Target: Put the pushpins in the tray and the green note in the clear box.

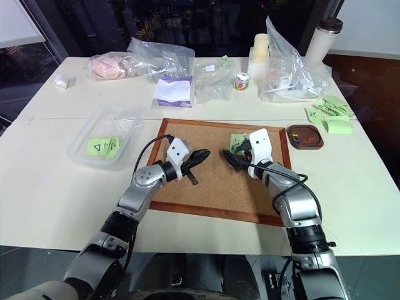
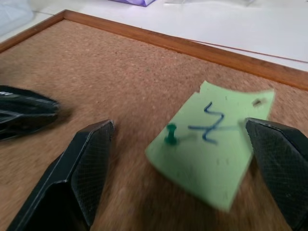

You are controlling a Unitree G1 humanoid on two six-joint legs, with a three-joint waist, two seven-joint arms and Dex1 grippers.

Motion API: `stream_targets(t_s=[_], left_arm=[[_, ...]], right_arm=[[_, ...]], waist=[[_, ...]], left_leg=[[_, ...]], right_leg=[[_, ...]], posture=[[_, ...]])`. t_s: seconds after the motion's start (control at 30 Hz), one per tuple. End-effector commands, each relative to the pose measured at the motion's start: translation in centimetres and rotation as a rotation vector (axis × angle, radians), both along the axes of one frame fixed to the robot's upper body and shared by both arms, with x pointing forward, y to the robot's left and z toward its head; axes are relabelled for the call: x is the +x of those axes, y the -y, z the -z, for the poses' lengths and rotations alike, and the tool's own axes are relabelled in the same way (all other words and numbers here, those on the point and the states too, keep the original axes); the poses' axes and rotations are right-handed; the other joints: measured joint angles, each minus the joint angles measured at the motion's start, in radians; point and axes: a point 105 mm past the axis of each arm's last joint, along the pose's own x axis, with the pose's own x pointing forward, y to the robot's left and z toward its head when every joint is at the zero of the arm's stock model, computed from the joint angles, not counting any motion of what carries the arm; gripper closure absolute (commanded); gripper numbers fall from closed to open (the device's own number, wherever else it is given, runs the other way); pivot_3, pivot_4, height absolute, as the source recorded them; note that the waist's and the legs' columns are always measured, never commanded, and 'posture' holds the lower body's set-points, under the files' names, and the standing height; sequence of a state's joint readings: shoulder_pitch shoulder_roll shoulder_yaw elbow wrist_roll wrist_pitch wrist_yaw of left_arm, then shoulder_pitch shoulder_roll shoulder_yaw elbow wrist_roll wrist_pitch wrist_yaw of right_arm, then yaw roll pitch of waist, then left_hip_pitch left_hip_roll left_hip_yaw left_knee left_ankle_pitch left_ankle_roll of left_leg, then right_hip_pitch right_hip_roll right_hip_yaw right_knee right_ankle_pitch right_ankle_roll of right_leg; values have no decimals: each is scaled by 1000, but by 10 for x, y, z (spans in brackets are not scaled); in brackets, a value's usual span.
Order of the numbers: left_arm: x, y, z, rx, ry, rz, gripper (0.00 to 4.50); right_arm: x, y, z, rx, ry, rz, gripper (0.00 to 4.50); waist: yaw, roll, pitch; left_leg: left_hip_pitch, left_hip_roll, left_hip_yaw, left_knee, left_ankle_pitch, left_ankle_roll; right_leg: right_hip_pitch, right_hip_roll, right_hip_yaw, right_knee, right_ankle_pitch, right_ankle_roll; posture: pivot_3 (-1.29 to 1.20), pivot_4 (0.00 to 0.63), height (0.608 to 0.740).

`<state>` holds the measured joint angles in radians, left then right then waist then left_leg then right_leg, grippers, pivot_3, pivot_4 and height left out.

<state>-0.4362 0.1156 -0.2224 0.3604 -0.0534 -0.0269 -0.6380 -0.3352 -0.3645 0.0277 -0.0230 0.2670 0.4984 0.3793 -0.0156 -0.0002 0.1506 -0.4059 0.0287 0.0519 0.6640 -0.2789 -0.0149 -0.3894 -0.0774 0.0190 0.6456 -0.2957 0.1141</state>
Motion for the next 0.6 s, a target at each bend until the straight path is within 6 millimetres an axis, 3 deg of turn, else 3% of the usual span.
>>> stream_targets(t_s=[0.03, 0.07, 0.13, 0.17, 0.33, 0.6], left_arm=[[-10, -11, 40, 76, -130, -26, 4500], [-10, -11, 40, 79, -128, -27, 4500], [-9, -12, 40, 80, -128, -31, 4500], [-9, -12, 40, 81, -128, -32, 4500], [-10, -14, 41, 89, -128, -33, 4500], [-6, -14, 38, 89, -123, -33, 4500]], right_arm=[[7, -3, -10, -5, 59, -4, 439], [7, -3, -10, -5, 60, -6, 590], [8, -4, -9, -14, 61, -8, 1393], [7, -5, -9, -9, 64, -17, 1393], [7, -3, -6, -26, 58, -1, 3281], [3, -5, 2, -69, 56, -18, 3281]], waist=[[0, 0, 0], [-1, 0, 0], [-2, 0, 0], [-2, 0, 0], [-3, 0, 0], [-3, 0, 0]], left_leg=[[0, 0, 0, 0, 0, 0], [0, 0, 0, 0, 0, 0], [0, 0, 0, 0, 0, 0], [0, 0, 0, 0, 0, 0], [0, 0, 0, 0, 0, 0], [0, 0, 0, 0, 0, 0]], right_leg=[[0, 0, 0, 0, 0, 0], [0, 0, 0, 0, 0, 0], [0, 0, 0, 0, 0, 0], [0, 0, 0, 0, 0, 0], [0, 0, 0, 0, 0, 0], [0, 0, 0, 0, 0, 0]], posture=[[0, 150, 740], [0, 150, 740], [0, 150, 740], [0, 150, 740], [0, 150, 740], [0, 150, 740]])
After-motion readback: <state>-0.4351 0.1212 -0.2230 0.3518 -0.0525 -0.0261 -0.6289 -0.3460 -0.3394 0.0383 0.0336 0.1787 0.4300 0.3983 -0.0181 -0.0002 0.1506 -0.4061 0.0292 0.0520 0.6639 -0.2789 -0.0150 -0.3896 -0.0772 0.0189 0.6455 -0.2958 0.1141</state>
